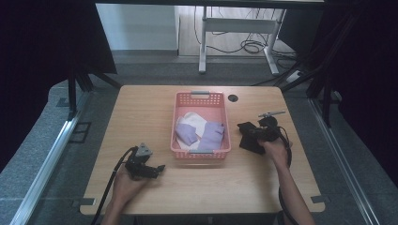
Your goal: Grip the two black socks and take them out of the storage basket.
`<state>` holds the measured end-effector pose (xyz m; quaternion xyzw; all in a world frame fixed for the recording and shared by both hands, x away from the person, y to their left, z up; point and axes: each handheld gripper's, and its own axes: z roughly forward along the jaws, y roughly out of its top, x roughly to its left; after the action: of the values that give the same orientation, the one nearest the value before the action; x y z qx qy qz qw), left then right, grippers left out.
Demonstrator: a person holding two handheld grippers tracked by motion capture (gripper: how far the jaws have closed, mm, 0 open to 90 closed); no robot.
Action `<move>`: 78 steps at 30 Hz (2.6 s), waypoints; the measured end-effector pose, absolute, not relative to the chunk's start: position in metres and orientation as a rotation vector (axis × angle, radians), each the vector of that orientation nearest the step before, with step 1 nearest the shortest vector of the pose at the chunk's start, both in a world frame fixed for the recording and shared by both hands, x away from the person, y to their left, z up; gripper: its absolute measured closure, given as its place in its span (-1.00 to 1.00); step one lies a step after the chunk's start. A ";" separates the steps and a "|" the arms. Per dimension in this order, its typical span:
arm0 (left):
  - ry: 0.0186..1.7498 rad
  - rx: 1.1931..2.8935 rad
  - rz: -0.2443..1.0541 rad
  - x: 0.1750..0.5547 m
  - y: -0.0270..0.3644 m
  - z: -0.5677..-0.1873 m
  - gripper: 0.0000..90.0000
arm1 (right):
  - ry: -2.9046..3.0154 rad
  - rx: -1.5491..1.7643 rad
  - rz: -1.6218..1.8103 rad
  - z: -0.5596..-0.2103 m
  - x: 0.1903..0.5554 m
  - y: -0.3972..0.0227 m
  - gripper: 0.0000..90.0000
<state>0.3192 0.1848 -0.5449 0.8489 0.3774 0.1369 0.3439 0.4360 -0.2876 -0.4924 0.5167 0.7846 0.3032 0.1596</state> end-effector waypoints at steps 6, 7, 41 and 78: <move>0.981 2.207 0.355 0.319 0.185 -0.545 -0.69 | 2.229 1.430 0.909 -0.474 0.431 -0.290 -0.04; 0.981 2.206 0.355 0.319 0.185 -0.545 -0.69 | 2.226 1.418 0.913 -0.471 0.429 -0.289 -0.10; 0.981 2.207 0.355 0.319 0.185 -0.545 -0.69 | 2.243 1.309 0.987 -0.449 0.365 -0.294 -0.66; 0.980 2.205 0.354 0.320 0.185 -0.545 -0.70 | 2.340 1.382 0.856 -0.524 0.335 -0.319 -0.68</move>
<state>0.3199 0.1847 -0.5448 0.8490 0.3773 0.1363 0.3440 0.3352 -0.3190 -0.5238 0.4799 0.8125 0.2972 0.1455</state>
